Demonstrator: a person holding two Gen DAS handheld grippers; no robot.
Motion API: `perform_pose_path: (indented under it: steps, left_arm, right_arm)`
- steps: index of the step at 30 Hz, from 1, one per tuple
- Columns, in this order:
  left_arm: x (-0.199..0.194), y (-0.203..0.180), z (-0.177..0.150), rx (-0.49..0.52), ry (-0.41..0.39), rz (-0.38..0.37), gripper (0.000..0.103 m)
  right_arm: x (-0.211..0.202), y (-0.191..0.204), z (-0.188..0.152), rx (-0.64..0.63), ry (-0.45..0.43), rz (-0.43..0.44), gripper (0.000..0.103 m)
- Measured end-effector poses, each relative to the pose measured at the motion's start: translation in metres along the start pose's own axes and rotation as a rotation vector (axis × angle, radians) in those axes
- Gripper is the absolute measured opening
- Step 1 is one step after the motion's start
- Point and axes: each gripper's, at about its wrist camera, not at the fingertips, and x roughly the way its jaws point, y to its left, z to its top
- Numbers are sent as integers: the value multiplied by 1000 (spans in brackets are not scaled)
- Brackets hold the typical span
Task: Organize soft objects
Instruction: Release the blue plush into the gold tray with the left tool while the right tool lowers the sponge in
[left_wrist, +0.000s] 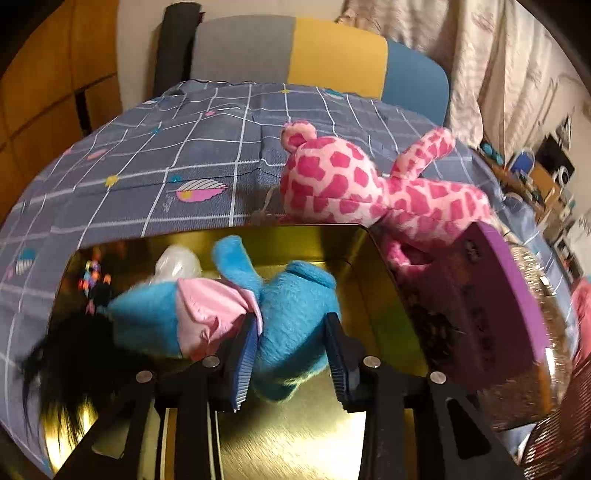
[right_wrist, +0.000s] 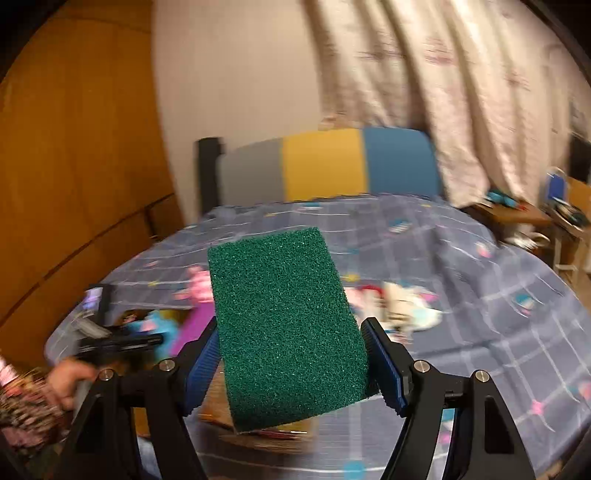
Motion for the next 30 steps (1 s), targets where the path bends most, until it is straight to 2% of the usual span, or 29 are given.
perform_pose_path:
  steps: [3, 6, 8, 11, 15, 18, 20, 23, 30]
  left_arm:
    - [9, 1, 9, 13, 12, 2, 39]
    - [10, 10, 18, -24, 29, -4, 48]
    - [-2, 17, 19, -60, -5, -52, 57]
    - [-27, 26, 15, -101, -62, -127, 58]
    - [-63, 37, 5, -140, -165, -156, 58]
    - [-91, 49, -12, -184, -250, -131, 58]
    - [-101, 61, -24, -228, -274, -100, 57]
    - [-109, 73, -38, -265, -276, -78, 57]
    - [-116, 81, -62, -246, -267, -33, 57]
  right_arm:
    - [13, 46, -2, -49, 16, 75, 75]
    - [31, 78, -7, -71, 52, 130, 75]
    - [42, 96, -13, -88, 77, 152, 75]
    - [60, 117, -22, -115, 122, 175, 75]
    - [90, 138, -32, -129, 203, 194, 75]
    - [113, 152, -40, -135, 262, 206, 75]
    - [127, 161, -45, -149, 291, 198, 75]
    - [144, 174, -50, -169, 323, 196, 75]
    - [183, 202, -68, -210, 400, 169, 75]
